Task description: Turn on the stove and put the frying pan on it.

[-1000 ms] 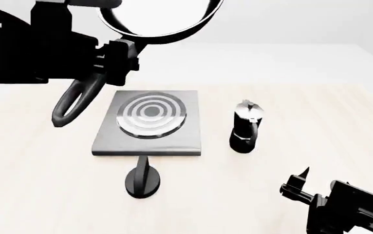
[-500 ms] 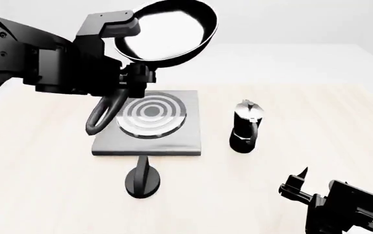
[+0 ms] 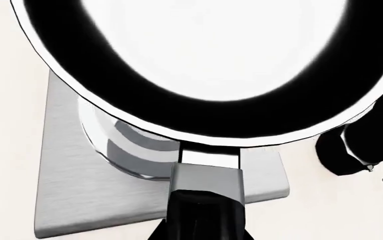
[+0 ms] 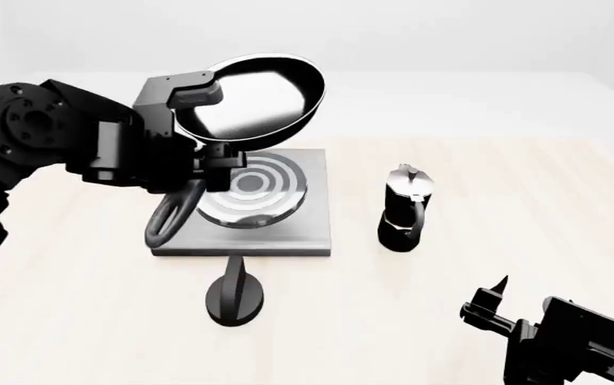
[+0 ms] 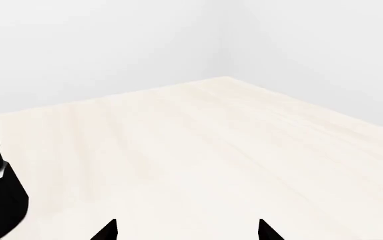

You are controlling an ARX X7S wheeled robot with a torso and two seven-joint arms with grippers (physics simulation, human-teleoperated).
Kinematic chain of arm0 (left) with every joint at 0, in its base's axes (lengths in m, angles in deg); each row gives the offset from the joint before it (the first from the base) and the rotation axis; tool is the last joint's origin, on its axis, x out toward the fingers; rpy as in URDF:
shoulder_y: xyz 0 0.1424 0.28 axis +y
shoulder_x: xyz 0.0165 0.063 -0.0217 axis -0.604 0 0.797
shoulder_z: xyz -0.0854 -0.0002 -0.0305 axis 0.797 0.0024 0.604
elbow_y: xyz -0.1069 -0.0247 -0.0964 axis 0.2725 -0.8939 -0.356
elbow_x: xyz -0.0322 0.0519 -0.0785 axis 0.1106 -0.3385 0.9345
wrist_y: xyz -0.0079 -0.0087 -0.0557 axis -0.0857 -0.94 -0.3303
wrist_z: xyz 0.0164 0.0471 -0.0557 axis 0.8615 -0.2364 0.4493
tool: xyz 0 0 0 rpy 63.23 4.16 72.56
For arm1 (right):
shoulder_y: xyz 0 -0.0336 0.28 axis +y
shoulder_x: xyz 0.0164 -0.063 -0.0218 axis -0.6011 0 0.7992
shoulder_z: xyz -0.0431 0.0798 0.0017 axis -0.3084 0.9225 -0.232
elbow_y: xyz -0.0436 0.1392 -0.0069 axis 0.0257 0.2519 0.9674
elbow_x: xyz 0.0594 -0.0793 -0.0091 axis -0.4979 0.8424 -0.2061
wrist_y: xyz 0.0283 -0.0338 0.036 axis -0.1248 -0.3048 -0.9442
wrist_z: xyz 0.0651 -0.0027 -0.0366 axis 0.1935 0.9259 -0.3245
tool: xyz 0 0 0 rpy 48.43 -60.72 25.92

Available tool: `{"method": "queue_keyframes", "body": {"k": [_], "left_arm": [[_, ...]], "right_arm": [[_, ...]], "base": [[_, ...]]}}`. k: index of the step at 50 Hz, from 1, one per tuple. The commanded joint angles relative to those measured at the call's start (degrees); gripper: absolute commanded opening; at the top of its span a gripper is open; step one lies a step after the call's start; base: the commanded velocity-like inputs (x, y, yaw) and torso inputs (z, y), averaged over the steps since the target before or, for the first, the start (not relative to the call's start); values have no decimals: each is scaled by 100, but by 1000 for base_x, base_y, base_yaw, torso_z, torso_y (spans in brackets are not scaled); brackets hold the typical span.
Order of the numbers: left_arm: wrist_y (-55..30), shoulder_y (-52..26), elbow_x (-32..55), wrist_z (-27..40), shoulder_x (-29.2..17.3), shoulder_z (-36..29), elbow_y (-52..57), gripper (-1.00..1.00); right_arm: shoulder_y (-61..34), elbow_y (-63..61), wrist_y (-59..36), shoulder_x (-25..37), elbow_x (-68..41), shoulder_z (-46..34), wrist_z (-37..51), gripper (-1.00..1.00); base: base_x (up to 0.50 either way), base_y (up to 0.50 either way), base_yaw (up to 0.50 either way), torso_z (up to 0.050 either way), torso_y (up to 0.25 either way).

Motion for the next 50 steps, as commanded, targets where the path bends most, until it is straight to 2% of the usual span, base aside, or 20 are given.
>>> {"method": "queue_keyframes", "body": {"k": [1,11,25,50], "left_arm": [[70,5,-310,-376,223,67,-501,-100],[134,181,-474,-574,327,-61,-730,-100],[287,586,-223,19,42,95,-125,-100],[477,905,-333,27,195,23,-325,-100]], "right_arm": [[0,26,20,8,-12,-2,1,100],[13,10,29,13,-15,-13,12,100],[0,28,41,20,-28,-21,19,100],[7,47,76,43,-66,-12,29,100]], "base": [[0,0,0,0,0],[0,0,0,0,2],[0,0,0,1,1],[0,0,0,0,2]]}}
